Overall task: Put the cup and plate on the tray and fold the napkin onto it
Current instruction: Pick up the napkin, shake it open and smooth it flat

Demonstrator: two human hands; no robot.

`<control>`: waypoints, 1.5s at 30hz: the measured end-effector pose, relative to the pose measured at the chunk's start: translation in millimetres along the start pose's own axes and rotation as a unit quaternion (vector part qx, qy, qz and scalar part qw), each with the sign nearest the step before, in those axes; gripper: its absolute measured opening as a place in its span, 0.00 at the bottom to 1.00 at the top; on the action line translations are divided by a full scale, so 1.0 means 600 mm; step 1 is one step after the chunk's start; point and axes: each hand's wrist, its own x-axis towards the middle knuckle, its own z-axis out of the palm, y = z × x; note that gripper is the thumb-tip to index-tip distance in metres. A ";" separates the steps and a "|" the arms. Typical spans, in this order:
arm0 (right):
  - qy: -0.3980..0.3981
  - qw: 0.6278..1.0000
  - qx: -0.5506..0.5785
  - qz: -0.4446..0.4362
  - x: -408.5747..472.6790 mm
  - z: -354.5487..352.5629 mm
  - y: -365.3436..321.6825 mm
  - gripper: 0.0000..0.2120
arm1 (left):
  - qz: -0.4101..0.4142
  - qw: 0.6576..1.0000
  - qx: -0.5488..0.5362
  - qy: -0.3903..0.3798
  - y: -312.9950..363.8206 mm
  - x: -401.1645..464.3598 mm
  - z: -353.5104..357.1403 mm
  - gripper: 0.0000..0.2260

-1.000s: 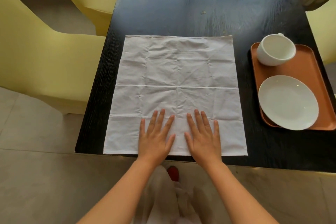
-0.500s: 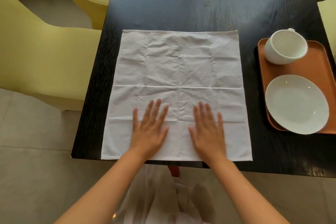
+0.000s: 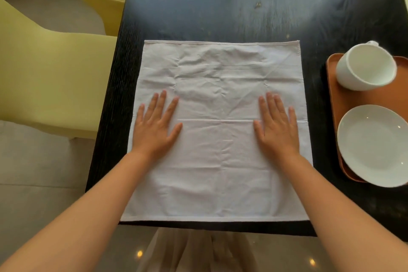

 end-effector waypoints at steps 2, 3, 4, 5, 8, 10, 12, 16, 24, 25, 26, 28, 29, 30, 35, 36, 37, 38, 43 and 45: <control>0.016 0.998 0.006 0.054 0.017 -0.008 0.013 0.29 | -0.040 0.999 0.004 0.006 -0.022 0.027 -0.011 0.32; 0.023 0.996 0.011 0.090 0.025 -0.014 0.014 0.29 | -0.068 0.998 0.005 0.010 -0.030 0.041 -0.016 0.32; 0.028 0.992 0.020 0.123 0.032 -0.018 0.009 0.30 | -0.095 0.995 0.001 0.016 -0.033 0.054 -0.020 0.31; 0.035 0.990 0.028 0.135 0.040 -0.023 -0.004 0.30 | -0.112 0.993 -0.007 0.026 -0.029 0.065 -0.024 0.30; 0.057 0.998 0.030 0.005 0.063 -0.027 -0.076 0.30 | -0.011 0.998 -0.011 0.066 0.023 0.090 -0.027 0.28; 0.034 0.996 0.022 -0.076 0.081 -0.016 -0.123 0.29 | 0.087 0.995 0.005 0.053 0.072 0.102 -0.018 0.27; 0.004 0.997 0.014 -0.081 0.107 -0.003 -0.146 0.28 | 0.107 0.994 0.010 0.027 0.101 0.126 -0.010 0.26; 0.010 0.999 0.005 -0.054 0.170 -0.004 -0.130 0.27 | 0.094 0.995 0.011 0.015 0.096 0.197 -0.009 0.27; 0.022 1.000 0.005 -0.012 0.246 -0.030 -0.047 0.27 | 0.081 0.996 0.013 0.018 0.022 0.281 -0.029 0.30; 0.026 1.000 0.011 -0.007 0.251 -0.035 -0.028 0.28 | 0.085 0.996 0.013 0.020 0.009 0.283 -0.033 0.30; 0.031 0.999 0.014 0.000 0.255 -0.040 -0.006 0.28 | 0.090 0.996 0.014 0.022 -0.004 0.284 -0.037 0.30; 0.038 0.999 0.007 0.019 0.259 -0.051 0.039 0.29 | 0.097 0.995 0.019 0.027 -0.034 0.284 -0.044 0.30; 0.040 0.999 -0.002 0.027 0.259 -0.055 0.059 0.30 | 0.095 0.995 0.022 0.029 -0.049 0.284 -0.047 0.30; 0.039 0.999 -0.010 0.032 0.258 -0.059 0.076 0.30 | 0.089 0.995 0.024 0.030 -0.062 0.283 -0.050 0.30; 0.027 0.998 -0.035 0.043 0.254 -0.065 0.088 0.29 | 0.054 0.998 0.031 0.033 -0.077 0.280 -0.052 0.28; 0.028 0.997 -0.039 0.058 0.252 -0.067 0.081 0.28 | 0.029 0.999 0.029 0.036 -0.073 0.277 -0.052 0.28; 0.032 0.996 -0.038 0.067 0.247 -0.069 0.071 0.29 | 0.008 0.999 0.024 0.040 -0.067 0.272 -0.052 0.28; 0.040 0.997 -0.031 0.062 0.233 -0.072 0.059 0.29 | 0.000 0.999 0.017 0.044 -0.057 0.256 -0.052 0.28; 0.055 0.992 0.022 -0.107 0.079 -0.062 -0.019 0.30 | 0.095 0.994 -0.057 0.022 0.034 0.094 -0.046 0.32; 0.032 0.987 0.033 -0.151 -0.003 -0.052 -0.037 0.30 | 0.133 0.989 -0.070 -0.014 0.071 0.010 -0.041 0.33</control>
